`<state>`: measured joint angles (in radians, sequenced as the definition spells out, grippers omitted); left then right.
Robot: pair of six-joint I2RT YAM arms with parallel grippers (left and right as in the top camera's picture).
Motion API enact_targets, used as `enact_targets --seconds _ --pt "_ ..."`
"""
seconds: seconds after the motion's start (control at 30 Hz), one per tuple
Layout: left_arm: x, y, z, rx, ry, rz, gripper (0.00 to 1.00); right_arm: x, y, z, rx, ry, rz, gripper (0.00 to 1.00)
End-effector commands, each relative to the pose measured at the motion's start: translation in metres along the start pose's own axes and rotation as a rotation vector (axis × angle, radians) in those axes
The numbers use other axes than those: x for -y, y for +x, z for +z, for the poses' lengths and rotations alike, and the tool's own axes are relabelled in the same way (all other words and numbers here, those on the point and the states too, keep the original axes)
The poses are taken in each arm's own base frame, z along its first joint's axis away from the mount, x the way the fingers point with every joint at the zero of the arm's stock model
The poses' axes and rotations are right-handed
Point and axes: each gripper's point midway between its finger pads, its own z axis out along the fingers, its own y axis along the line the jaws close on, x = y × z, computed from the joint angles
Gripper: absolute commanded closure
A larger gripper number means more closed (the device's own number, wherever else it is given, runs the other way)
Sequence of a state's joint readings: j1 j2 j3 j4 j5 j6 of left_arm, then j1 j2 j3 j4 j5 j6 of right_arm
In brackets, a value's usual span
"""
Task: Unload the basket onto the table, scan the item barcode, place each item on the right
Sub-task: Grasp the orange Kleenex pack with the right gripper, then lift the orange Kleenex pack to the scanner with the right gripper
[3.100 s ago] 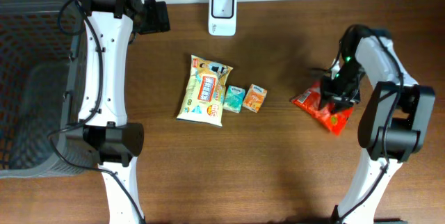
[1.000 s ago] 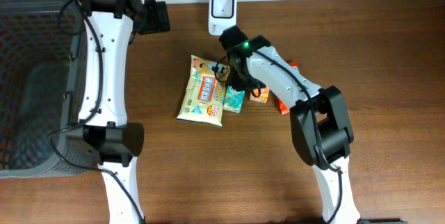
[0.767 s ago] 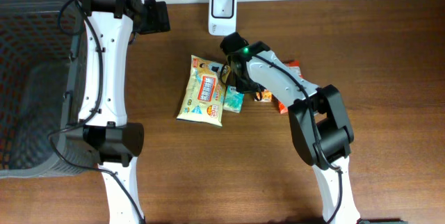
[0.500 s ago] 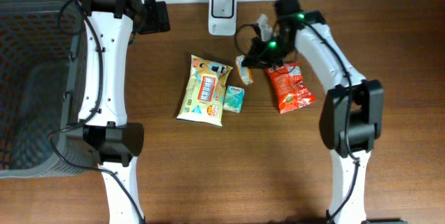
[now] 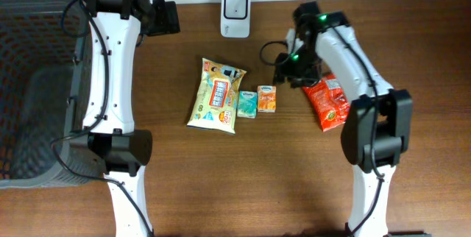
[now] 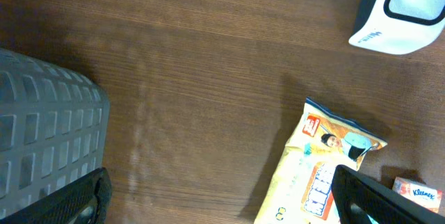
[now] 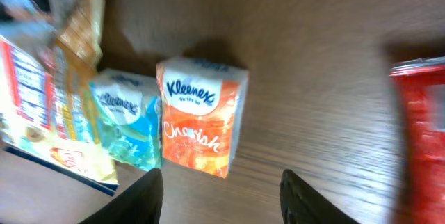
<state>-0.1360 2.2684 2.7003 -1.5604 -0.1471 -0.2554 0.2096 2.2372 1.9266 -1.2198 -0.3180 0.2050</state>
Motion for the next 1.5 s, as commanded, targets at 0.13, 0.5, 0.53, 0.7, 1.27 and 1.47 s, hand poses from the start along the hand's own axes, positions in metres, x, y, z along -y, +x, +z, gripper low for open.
enact_targets --seconds 0.13,0.5,0.53,0.7,1.27,1.47 --pt "-0.001 -0.001 0.000 0.003 -0.006 -0.009 0.01 0.006 0.020 0.063 -0.050 -0.107 0.024 0.55" --pt "-0.001 -0.001 0.000 0.003 -0.006 -0.009 0.01 -0.052 -0.015 -0.045 0.149 -0.987 -0.206 0.96" --pt "-0.001 -0.001 0.000 0.003 -0.006 -0.009 0.01 -0.061 -0.012 -0.058 0.166 -1.079 -0.248 0.96" --pt "-0.001 -0.001 0.000 0.003 -0.006 -0.009 0.01 -0.114 -0.042 -0.100 0.196 -1.234 -0.413 0.96" --pt "-0.001 -0.001 0.000 0.003 -0.006 -0.009 0.01 -0.111 -0.216 -0.151 1.151 0.512 -0.523 0.96" --pt "-0.001 -0.001 0.000 0.003 -0.006 -0.009 0.01 -0.120 -0.234 -0.044 0.980 0.763 -0.988 0.96"
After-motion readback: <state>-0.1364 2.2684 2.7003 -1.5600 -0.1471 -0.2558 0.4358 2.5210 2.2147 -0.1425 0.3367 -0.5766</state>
